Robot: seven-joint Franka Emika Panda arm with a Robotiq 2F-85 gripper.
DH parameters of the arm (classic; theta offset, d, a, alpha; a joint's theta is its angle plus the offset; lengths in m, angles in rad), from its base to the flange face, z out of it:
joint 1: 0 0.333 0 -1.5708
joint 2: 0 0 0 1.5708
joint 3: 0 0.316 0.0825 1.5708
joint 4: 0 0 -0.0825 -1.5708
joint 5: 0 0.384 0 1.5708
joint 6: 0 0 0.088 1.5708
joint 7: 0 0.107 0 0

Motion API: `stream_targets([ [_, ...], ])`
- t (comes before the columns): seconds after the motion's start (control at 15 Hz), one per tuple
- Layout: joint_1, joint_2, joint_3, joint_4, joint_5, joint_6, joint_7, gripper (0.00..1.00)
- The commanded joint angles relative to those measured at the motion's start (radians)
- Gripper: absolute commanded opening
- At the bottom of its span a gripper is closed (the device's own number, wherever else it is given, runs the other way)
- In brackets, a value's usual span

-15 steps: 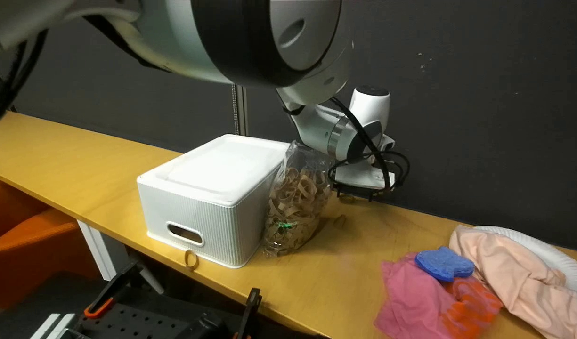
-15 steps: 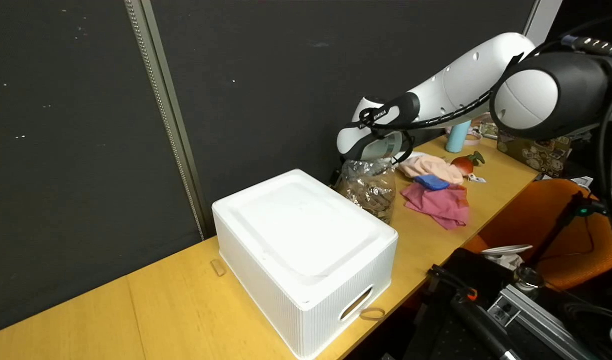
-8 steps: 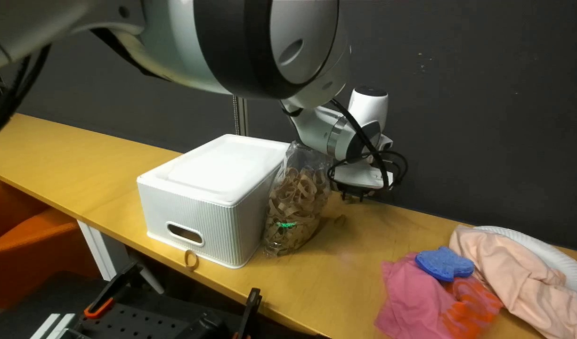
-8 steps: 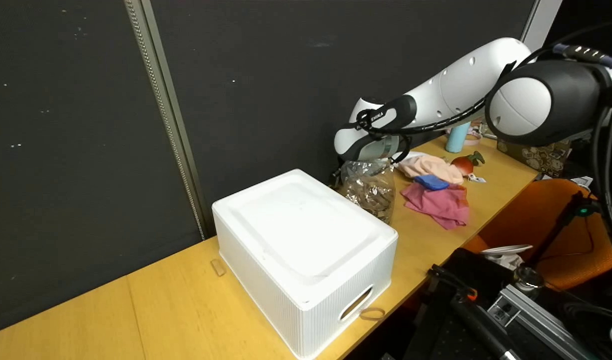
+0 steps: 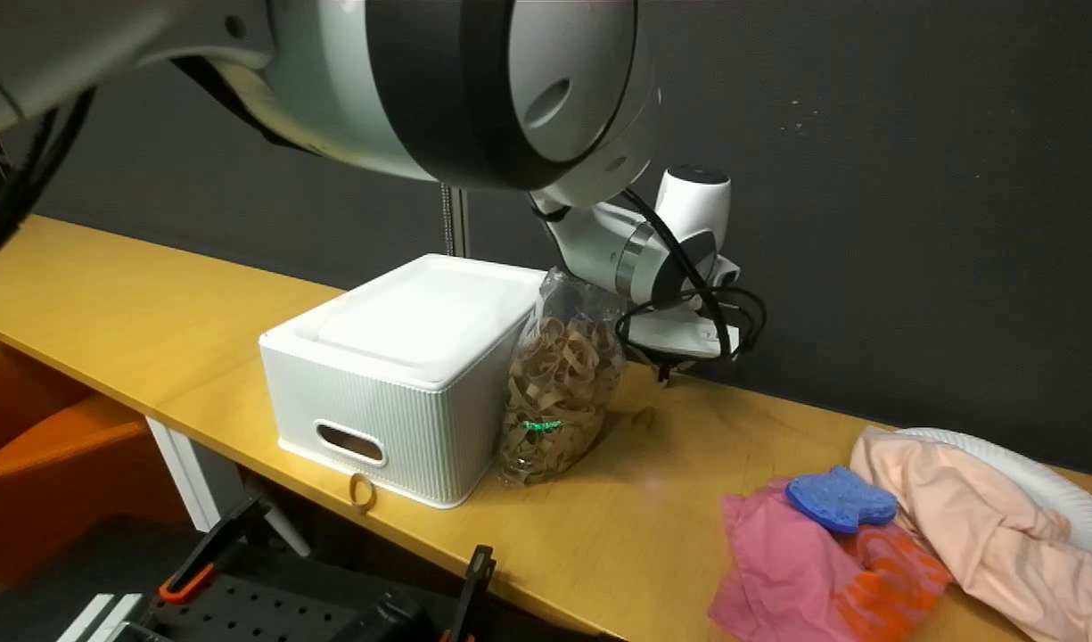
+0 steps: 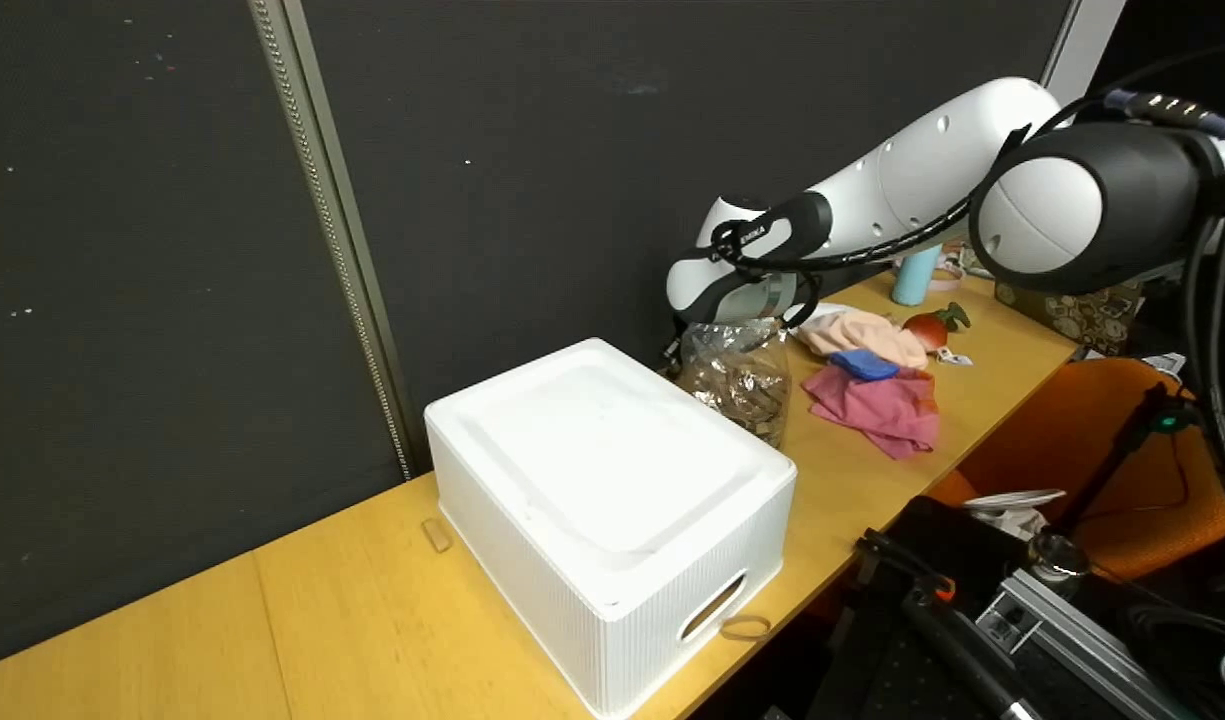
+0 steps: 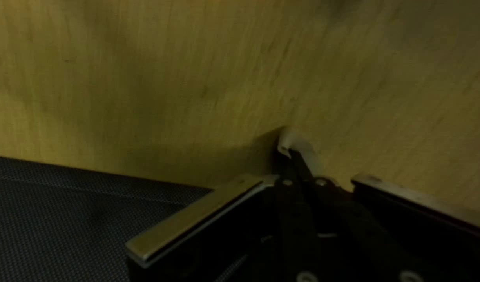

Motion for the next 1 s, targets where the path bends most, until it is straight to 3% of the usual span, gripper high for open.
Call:
stream_targets([
  [0.0,-0.005,-0.038,-0.006,-0.035,-0.007,-0.011,0.035,0.00],
  [0.33,-0.006,-0.167,-0.048,-0.167,0.000,0.009,0.071,0.00],
  [0.6,-0.009,-0.333,-0.054,-0.325,-0.005,0.011,0.089,0.00],
  [0.93,0.040,-0.594,-0.104,-0.562,-0.032,0.017,0.149,0.00],
])
